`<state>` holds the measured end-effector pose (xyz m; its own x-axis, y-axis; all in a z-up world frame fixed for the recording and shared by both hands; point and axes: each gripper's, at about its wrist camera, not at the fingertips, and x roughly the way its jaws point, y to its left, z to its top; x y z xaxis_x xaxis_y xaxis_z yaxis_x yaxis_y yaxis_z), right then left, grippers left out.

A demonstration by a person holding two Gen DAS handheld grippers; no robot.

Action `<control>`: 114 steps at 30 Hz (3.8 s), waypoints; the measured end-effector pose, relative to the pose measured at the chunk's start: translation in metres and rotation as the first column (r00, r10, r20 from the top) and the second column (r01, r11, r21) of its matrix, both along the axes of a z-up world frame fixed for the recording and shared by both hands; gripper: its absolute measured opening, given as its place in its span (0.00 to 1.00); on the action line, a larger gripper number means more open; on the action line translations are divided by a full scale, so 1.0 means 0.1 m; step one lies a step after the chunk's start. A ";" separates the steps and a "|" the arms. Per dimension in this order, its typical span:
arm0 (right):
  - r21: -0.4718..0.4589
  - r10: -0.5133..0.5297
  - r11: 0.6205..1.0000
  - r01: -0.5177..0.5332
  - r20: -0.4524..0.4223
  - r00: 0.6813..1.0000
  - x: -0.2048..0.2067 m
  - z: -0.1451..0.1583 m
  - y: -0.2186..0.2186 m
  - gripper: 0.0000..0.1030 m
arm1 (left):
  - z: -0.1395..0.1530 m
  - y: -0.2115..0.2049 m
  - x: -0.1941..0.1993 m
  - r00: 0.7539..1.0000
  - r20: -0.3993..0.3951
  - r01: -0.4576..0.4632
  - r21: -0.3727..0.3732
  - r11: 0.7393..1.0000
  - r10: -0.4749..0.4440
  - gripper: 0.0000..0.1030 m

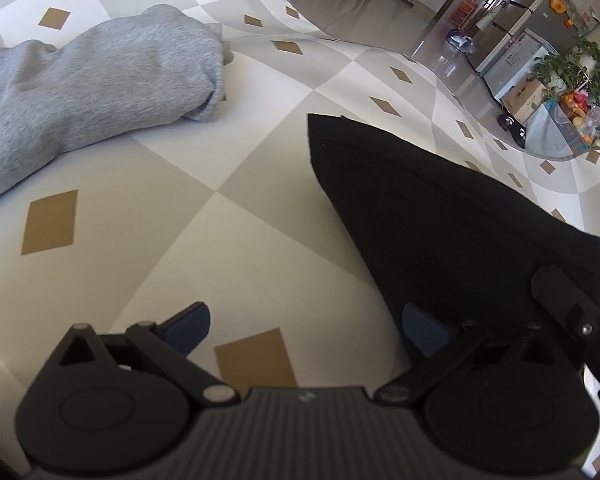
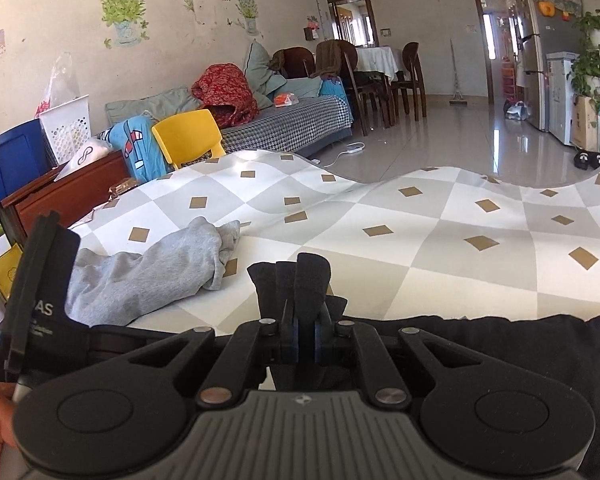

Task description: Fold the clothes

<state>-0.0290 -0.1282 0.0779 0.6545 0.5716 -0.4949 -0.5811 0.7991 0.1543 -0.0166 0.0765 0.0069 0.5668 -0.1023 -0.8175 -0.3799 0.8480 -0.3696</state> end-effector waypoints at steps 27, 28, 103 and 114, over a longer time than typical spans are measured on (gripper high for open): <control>-0.060 -0.145 0.986 0.154 0.123 0.982 0.08 0.60 -1.36 0.08 | 0.33 -1.60 0.66 0.978 0.081 0.192 0.017 0.981 -0.193 1.00; -0.068 -0.169 0.982 0.178 0.126 0.978 0.08 0.60 -1.46 0.08 | 0.35 -1.71 0.69 0.974 0.083 0.211 0.018 0.977 -0.212 1.00; -0.316 -0.110 0.949 -0.025 -0.405 0.908 0.43 -0.28 -1.76 0.36 | -0.09 -1.06 0.09 0.961 -0.086 0.276 0.239 0.931 -0.263 1.00; -0.188 -0.095 0.981 0.054 -0.214 0.972 0.68 0.06 -1.41 0.36 | 0.03 -1.27 0.08 0.938 0.030 0.334 0.183 0.925 -0.345 1.00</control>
